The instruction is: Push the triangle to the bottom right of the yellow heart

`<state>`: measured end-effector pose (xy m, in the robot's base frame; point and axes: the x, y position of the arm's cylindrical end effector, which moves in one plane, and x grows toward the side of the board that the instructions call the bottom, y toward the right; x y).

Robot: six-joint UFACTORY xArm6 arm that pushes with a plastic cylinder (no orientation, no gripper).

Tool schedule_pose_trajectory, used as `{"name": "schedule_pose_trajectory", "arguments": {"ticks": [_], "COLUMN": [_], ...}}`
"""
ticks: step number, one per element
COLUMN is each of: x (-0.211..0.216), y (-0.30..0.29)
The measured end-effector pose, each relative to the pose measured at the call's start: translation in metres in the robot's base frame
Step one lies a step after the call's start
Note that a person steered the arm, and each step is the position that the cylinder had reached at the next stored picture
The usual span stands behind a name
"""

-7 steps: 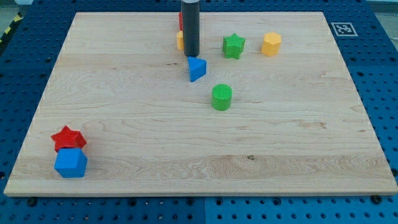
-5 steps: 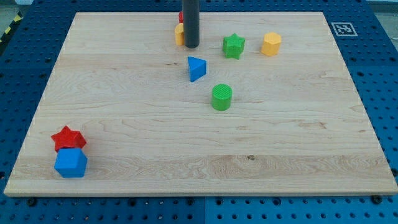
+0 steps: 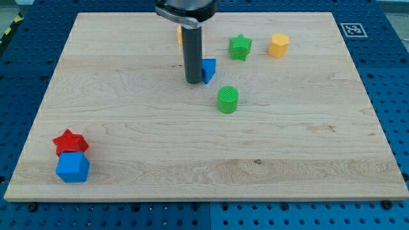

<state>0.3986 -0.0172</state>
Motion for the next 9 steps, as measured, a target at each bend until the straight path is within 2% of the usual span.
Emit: {"name": "schedule_pose_trajectory", "arguments": {"ticks": [3, 4, 6, 8, 9], "x": [0.0, 0.0, -0.031, -0.042, -0.066], "y": [0.06, 0.057, 0.053, 0.028, 0.026]}}
